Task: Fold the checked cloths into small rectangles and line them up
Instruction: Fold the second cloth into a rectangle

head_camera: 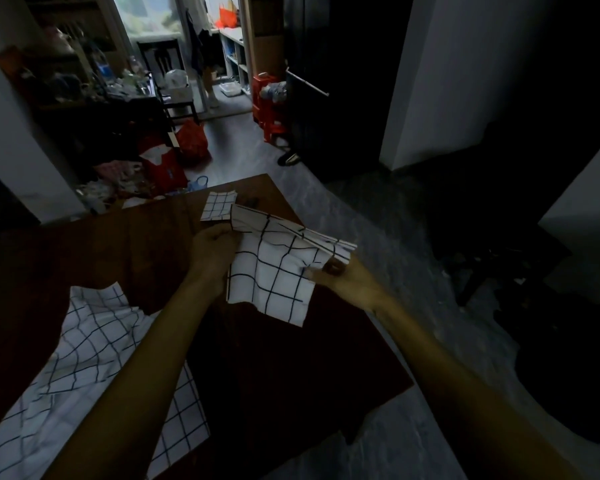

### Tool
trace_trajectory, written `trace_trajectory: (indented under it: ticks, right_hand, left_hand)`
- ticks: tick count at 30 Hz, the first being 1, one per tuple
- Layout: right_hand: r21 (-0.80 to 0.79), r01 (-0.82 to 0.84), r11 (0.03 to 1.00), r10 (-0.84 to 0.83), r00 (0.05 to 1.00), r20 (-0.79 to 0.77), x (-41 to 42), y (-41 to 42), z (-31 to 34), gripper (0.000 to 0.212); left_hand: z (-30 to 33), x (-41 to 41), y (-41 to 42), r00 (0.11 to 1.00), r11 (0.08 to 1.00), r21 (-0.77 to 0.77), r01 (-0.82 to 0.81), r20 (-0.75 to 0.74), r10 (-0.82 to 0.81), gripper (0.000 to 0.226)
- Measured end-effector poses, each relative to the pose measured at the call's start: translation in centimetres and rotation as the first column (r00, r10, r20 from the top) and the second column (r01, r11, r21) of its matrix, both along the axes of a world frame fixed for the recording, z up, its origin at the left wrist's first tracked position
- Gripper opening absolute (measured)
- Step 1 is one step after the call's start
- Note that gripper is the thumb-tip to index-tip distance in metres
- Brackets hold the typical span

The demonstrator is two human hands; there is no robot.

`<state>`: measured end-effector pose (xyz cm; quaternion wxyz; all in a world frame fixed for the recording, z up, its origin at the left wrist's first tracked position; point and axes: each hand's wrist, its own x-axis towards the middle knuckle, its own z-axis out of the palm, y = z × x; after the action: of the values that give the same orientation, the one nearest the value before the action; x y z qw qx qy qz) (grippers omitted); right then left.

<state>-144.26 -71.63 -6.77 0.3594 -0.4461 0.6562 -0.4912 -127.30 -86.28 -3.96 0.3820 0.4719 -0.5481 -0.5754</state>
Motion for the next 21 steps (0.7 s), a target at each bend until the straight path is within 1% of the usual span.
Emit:
trace_trajectory:
  ticks: [2, 3, 4, 7, 11, 13, 14, 15, 17, 18, 20, 21]
  right_hand:
    - [-0.102, 0.099, 0.990, -0.091, 0.993, 0.076, 0.2, -0.4, -0.1, 0.029]
    - [-0.135, 0.120, 0.984, -0.104, 0.987, 0.121, 0.2, -0.5, -0.1, 0.029]
    - [-0.149, 0.128, 0.980, -0.109, 0.985, 0.134, 0.0, -0.7, -0.2, 0.028]
    - [-0.160, 0.178, 0.971, -0.159, 0.979, 0.124, -0.7, -0.9, -0.1, 0.016]
    - [-0.202, 0.298, 0.933, -0.287, 0.954, 0.084, -2.1, -1.3, -0.5, 0.016]
    - [-0.231, 0.264, 0.937, -0.246, 0.964, 0.104, -2.5, -1.2, -0.2, 0.004]
    - [-0.253, 0.233, 0.939, -0.212, 0.971, 0.106, -2.5, -1.0, 0.1, 0.015]
    - [-0.270, 0.204, 0.941, -0.186, 0.978, 0.089, -2.4, -0.8, 0.6, 0.021]
    - [-0.280, 0.193, 0.940, -0.179, 0.981, 0.076, -2.3, -0.5, 1.2, 0.025]
    - [-0.284, 0.194, 0.939, -0.183, 0.981, 0.064, -2.3, -0.5, 1.3, 0.026]
    - [-0.288, 0.179, 0.941, -0.180, 0.983, 0.023, -2.4, -0.4, 1.6, 0.028]
    - [-0.286, 0.173, 0.943, -0.177, 0.984, 0.013, -2.5, -0.4, 1.7, 0.028]
  left_hand:
    - [0.2, -0.2, 0.3, 0.999, 0.999, 0.037, 0.036, -0.006, -0.036, 0.022]
    - [0.3, -0.2, 0.3, 0.999, 0.998, 0.041, 0.049, 0.001, -0.049, 0.020]
    - [0.3, -0.1, 0.3, 0.998, 0.997, 0.038, 0.061, 0.011, -0.061, 0.019]
    - [0.4, 0.4, 0.0, 0.996, 0.996, 0.013, 0.085, 0.008, -0.085, 0.017]
    - [0.7, 0.8, 0.5, 0.992, 0.990, -0.046, 0.130, 0.001, -0.130, 0.021]
    - [0.7, 0.9, 0.8, 0.986, 0.981, -0.097, 0.168, 0.032, -0.166, 0.026]
    - [0.8, 0.9, 0.8, 0.985, 0.980, -0.096, 0.173, 0.024, -0.171, 0.027]
    - [0.9, 0.8, 0.8, 0.986, 0.985, -0.053, 0.167, 0.002, -0.167, 0.027]
    - [1.3, 0.5, 0.6, 0.990, 0.989, 0.057, 0.136, -0.043, -0.134, 0.027]
    - [1.5, 0.4, 0.5, 0.989, 0.988, 0.077, 0.137, -0.068, -0.132, 0.023]
    - [1.6, 0.2, 0.5, 0.983, 0.986, 0.069, 0.151, -0.112, -0.143, 0.023]
    - [1.6, 0.3, 0.5, 0.986, 0.989, 0.015, 0.150, -0.076, -0.149, 0.021]
